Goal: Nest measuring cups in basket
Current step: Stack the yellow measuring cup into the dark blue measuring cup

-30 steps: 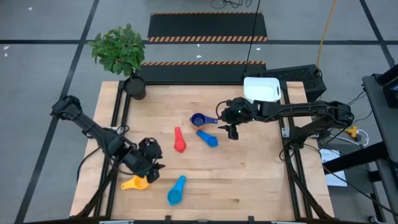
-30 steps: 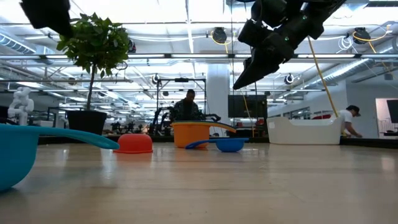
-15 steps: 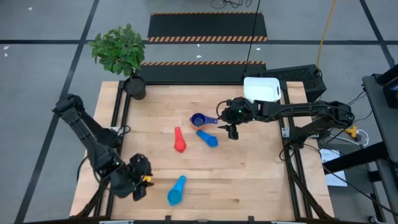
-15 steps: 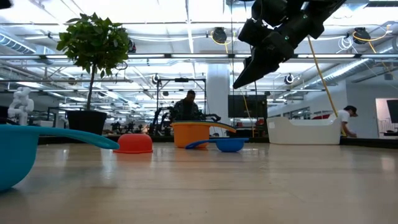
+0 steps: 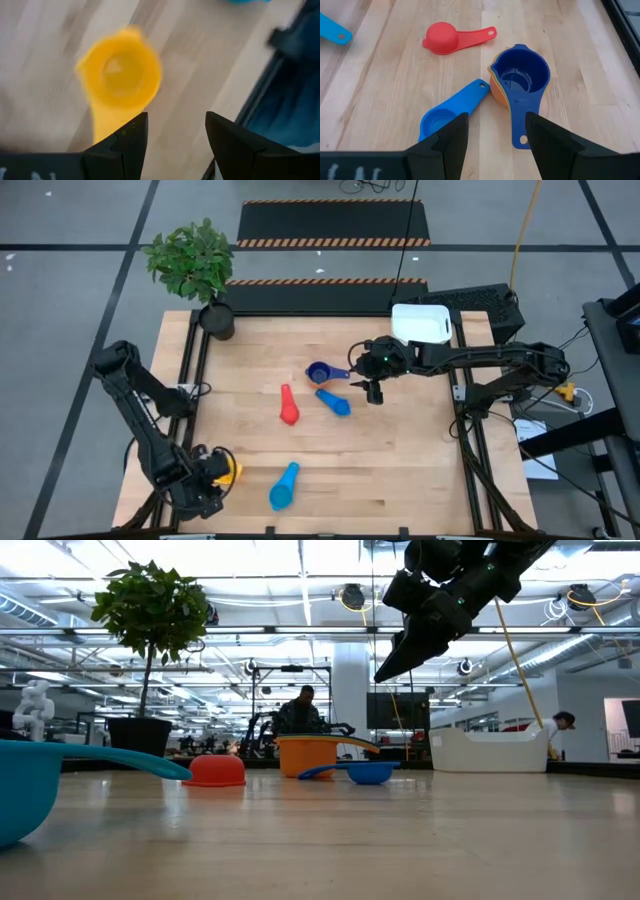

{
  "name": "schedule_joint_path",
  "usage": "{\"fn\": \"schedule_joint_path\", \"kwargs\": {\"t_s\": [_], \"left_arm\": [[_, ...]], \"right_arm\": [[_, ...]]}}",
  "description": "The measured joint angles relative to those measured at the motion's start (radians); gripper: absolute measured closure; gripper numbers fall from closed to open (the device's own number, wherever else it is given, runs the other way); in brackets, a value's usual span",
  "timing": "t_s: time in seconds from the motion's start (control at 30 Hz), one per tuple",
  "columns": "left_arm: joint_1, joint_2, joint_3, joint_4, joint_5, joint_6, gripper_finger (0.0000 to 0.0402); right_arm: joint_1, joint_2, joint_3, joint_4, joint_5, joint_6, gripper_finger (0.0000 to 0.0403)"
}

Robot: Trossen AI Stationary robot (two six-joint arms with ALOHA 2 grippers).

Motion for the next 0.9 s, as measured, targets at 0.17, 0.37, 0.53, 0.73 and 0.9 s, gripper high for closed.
{"fn": "schedule_joint_path", "kwargs": {"t_s": [0.17,0.37,0.53,0.73,0.9], "left_arm": [[-0.045,0.0,0.0,-0.142,0.066,-0.17,0.0199],[-0.094,0.0,-0.011,-0.179,-0.009,-0.175,0.0199],[-0.117,0.047,-0.033,-0.167,-0.016,-0.16,0.0196],[-0.137,0.129,-0.042,-0.165,-0.009,-0.157,0.013],[-0.137,0.173,-0.042,-0.172,0.01,-0.126,0.0042]], "right_arm": [[0.0,0.0,0.0,0.0,0.0,0.0,0.0213],[0.0,0.0,0.0,0.0,0.0,0.0,0.0213],[0.0,0.0,0.0,0.002,0.0,-0.001,0.0213],[0.0,0.0,0.0,0.007,0.0,-0.001,0.0213],[0.0,0.0,-0.016,0.058,0.0,-0.002,0.0213]]}}
